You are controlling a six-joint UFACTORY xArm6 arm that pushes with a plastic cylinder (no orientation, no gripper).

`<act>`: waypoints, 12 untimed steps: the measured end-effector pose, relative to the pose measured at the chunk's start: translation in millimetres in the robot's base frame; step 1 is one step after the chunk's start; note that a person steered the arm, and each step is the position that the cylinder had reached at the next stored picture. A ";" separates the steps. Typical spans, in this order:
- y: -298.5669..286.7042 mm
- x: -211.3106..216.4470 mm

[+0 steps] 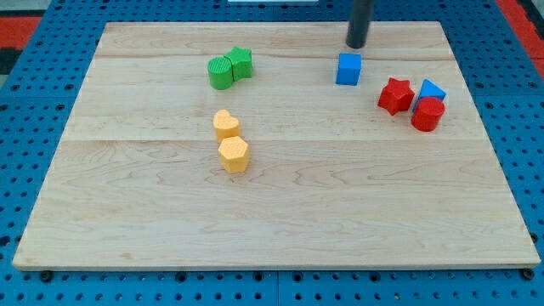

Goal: Place the blue cube below the red star

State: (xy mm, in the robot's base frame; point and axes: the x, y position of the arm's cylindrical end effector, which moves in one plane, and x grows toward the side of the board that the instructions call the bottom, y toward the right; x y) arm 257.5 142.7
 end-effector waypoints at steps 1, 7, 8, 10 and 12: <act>-11.3 53.6; -14.0 117.4; -42.0 122.6; -59.1 171.5; -33.5 161.6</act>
State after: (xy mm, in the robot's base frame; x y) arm 419.1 109.2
